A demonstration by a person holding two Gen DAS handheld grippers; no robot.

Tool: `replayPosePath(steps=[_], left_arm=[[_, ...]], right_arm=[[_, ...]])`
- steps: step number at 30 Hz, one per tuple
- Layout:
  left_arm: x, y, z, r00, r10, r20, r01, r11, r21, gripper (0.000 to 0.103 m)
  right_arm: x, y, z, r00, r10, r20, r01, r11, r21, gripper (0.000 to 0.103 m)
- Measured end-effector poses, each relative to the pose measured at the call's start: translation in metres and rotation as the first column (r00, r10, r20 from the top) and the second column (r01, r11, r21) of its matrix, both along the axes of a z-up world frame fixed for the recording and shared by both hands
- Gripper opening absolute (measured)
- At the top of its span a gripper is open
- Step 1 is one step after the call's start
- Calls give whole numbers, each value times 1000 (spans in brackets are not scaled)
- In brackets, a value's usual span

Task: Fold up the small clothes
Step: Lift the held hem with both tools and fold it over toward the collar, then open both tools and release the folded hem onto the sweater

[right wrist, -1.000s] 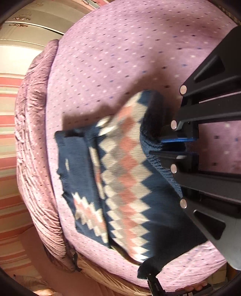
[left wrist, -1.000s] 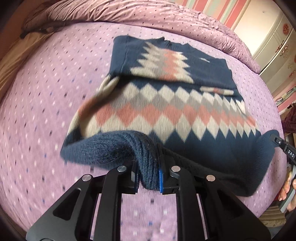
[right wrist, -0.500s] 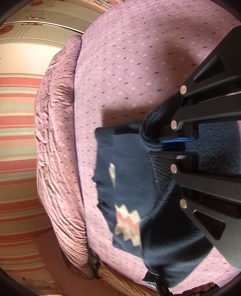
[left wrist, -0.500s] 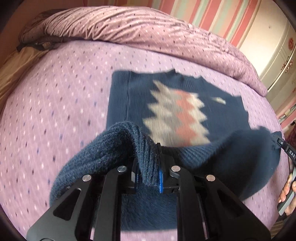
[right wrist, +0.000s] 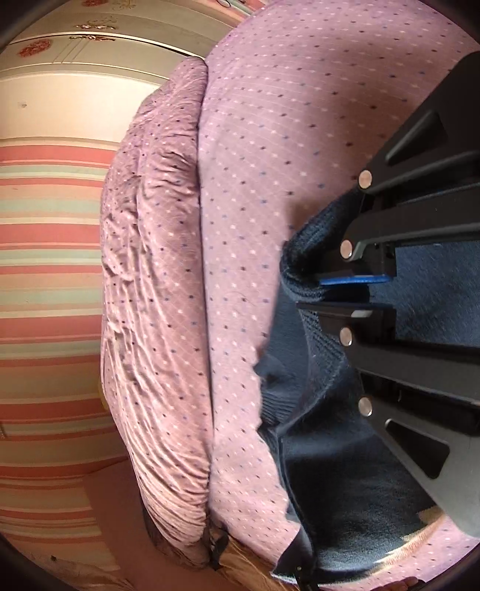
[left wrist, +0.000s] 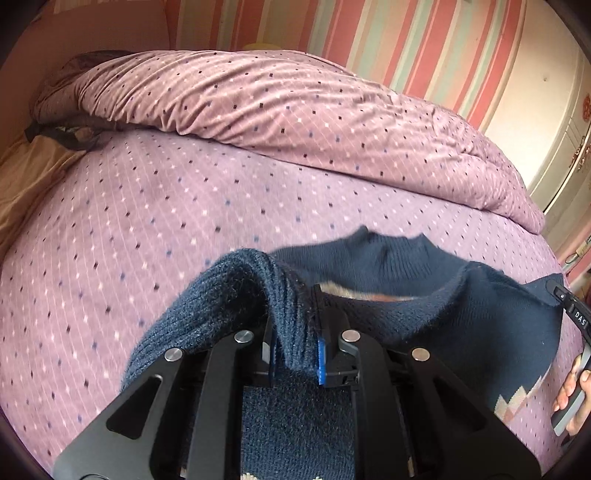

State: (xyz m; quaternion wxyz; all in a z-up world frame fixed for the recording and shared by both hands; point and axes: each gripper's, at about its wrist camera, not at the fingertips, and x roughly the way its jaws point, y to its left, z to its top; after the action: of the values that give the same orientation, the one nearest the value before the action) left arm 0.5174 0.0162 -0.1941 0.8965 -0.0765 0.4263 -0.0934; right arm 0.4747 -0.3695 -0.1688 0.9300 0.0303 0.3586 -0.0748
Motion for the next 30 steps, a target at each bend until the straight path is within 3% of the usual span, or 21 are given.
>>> replayPosePath(steps=[5,12,15,20,22,24,27,30], left_arm=[[29,-13,-8,1000,-22,-22,23,999,30,13],[69,-17,-58,975,-20,-221,32,998,51,13],[71,-22,-62,969,-33,-244,57,994,91,14],[69,-16,-53,969,-28,-244,45,997,64,17],[66,-18,-50,970,-37,-239,57,995,76,18],[62,-23,-49,969,-49,-242,78,991,111,25],[57,-25,-43,974,-53,-222,88,985,150,41],[50,-20,-36,976,-57,-209,89,985,149,52]], right_arm=[[31,-13,-15,998,-33,-48,34,999,15,7],[68,-32,-68,963,-68,-261,81,996,43,7],[69,-30,-70,960,-57,-274,70,997,38,8],[66,-31,-59,967,-36,-251,52,997,60,12],[63,-30,-51,974,-26,-226,40,998,56,22],[60,-26,-45,980,-18,-200,26,999,37,41],[55,-23,-37,987,14,-162,-6,999,50,54],[50,-22,-31,990,28,-135,-23,999,33,57]])
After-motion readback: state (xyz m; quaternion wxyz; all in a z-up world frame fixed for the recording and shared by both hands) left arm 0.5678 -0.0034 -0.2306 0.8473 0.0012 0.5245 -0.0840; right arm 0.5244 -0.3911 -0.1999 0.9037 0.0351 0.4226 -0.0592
